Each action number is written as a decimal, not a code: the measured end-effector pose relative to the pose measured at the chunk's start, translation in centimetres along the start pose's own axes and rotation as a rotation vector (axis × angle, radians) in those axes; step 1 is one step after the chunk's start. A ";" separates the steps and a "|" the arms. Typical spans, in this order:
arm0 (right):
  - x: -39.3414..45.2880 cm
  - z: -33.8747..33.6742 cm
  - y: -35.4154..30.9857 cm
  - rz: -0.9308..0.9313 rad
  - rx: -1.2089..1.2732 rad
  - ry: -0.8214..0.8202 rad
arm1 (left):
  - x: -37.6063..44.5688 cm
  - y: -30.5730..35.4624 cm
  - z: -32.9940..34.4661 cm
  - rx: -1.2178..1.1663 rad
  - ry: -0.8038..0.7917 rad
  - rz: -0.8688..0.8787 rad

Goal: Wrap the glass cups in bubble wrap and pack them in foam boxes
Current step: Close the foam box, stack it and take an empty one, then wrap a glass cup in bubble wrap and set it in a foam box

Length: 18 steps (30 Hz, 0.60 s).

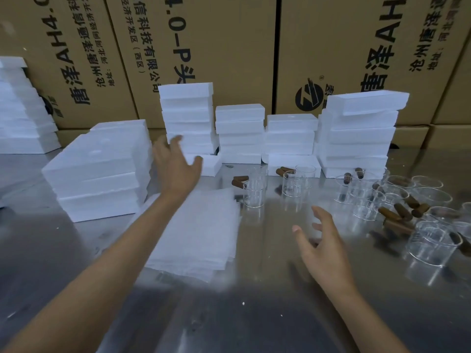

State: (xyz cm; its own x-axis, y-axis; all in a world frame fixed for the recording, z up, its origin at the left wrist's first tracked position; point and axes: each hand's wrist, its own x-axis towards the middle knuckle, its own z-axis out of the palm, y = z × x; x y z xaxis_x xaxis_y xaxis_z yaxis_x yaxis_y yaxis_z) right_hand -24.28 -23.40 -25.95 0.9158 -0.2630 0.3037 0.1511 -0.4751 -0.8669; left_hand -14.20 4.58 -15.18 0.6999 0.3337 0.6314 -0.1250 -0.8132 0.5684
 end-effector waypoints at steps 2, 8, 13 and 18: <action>0.3 0.1 -0.1 0.022 0.010 -0.026 | -0.6 2.4 3.0 -0.024 -0.230 0.063; 1.8 -0.4 0.0 0.130 0.078 -0.010 | 1.0 8.1 11.5 0.125 -0.652 0.178; 2.8 -0.8 0.8 0.181 0.159 -0.019 | 4.0 11.1 17.7 0.129 -0.810 0.174; 3.4 -1.2 1.6 0.213 0.269 0.004 | 6.0 10.9 22.1 0.303 -0.908 0.223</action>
State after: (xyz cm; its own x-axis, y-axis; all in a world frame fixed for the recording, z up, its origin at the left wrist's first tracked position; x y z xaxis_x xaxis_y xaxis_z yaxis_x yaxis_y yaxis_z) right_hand -21.37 -26.04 -25.86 0.9360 -0.3359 0.1057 0.0499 -0.1708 -0.9841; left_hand 4.18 -12.79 -16.88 0.9725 -0.2327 -0.0096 -0.2233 -0.9432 0.2461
